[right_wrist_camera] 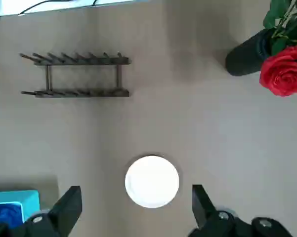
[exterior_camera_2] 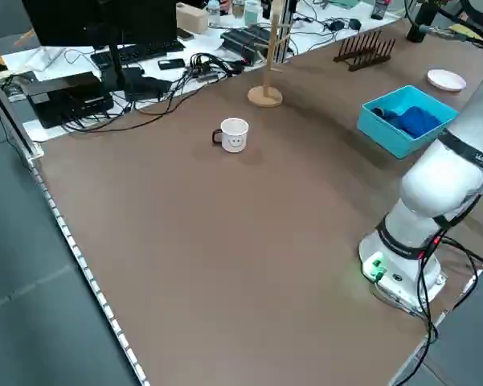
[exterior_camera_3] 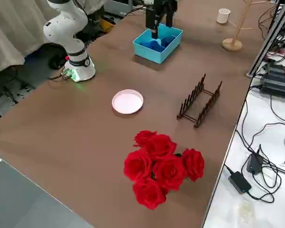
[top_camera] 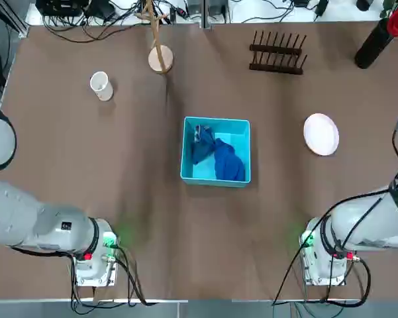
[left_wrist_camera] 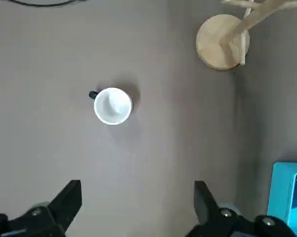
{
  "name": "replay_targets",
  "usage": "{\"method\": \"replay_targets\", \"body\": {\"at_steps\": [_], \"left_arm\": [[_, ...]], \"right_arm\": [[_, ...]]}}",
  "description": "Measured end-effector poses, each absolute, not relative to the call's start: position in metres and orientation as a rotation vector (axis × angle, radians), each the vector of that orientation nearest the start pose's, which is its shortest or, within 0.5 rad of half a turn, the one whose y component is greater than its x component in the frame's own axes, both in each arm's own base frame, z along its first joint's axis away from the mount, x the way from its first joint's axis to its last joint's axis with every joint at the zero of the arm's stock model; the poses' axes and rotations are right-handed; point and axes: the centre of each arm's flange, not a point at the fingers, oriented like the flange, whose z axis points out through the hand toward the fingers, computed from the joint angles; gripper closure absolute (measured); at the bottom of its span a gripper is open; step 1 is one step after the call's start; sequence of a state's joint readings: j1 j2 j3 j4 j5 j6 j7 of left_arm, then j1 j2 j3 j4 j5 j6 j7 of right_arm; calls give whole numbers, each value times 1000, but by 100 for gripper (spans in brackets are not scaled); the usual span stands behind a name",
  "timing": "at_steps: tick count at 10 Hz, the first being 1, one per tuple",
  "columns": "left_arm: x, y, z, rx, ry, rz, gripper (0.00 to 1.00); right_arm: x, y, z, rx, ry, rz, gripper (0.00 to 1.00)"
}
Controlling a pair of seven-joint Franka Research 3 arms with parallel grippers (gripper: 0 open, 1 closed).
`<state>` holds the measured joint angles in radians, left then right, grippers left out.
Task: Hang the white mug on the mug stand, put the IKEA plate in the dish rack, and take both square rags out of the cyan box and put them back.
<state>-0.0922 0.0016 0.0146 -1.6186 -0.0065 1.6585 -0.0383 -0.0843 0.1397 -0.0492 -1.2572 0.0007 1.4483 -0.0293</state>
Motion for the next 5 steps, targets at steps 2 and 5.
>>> {"method": "replay_targets", "body": {"at_steps": [2,5], "left_arm": [[561,-46,609,-3149,63,-59,0],[562,-42,608,-3149,40,-56,0]], "right_arm": [[566,-65,680,-3143,123,-64,2],[566,-63,665,-3131,96,-54,3]]}}
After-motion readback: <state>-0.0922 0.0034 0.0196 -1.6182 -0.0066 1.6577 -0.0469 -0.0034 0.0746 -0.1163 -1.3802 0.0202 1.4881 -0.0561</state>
